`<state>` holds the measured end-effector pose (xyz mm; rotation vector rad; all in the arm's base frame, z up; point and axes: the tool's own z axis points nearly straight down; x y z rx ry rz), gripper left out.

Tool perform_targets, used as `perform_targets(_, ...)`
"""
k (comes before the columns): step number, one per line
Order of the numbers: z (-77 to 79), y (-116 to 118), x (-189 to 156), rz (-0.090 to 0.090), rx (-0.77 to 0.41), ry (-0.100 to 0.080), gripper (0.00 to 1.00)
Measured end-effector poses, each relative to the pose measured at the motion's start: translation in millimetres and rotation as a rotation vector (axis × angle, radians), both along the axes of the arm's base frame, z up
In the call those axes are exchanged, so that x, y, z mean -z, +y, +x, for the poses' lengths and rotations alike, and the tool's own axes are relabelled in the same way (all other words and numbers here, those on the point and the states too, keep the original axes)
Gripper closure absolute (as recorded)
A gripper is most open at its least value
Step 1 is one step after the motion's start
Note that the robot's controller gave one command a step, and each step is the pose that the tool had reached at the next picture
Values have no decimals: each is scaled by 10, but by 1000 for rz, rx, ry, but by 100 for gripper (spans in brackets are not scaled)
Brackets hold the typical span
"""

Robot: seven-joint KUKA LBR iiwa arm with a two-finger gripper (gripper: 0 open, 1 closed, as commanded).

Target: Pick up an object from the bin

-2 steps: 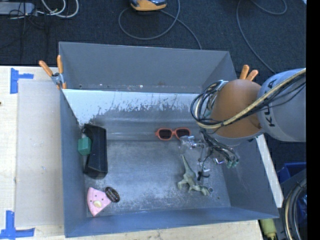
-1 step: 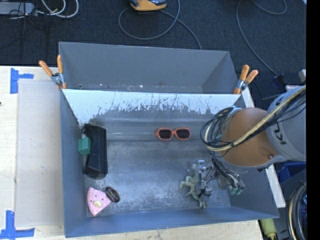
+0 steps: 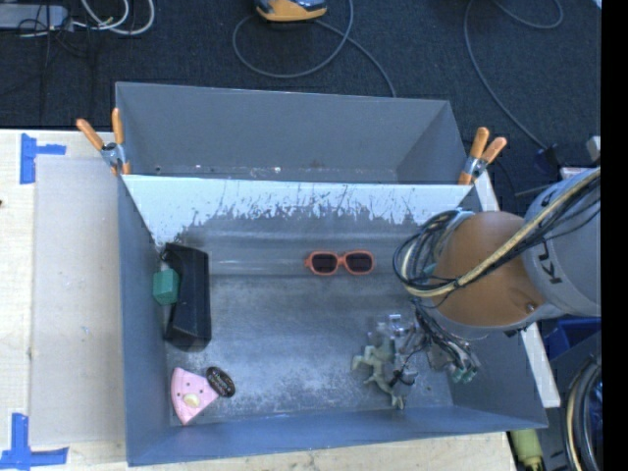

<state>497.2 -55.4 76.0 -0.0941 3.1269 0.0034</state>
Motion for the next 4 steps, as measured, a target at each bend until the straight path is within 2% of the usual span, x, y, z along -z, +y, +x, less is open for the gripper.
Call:
perform_targets(3, 5, 10, -125, 1, -1, -4, 100)
perform_targets(4, -23, 10, -330, 1, -1, 8, 100)
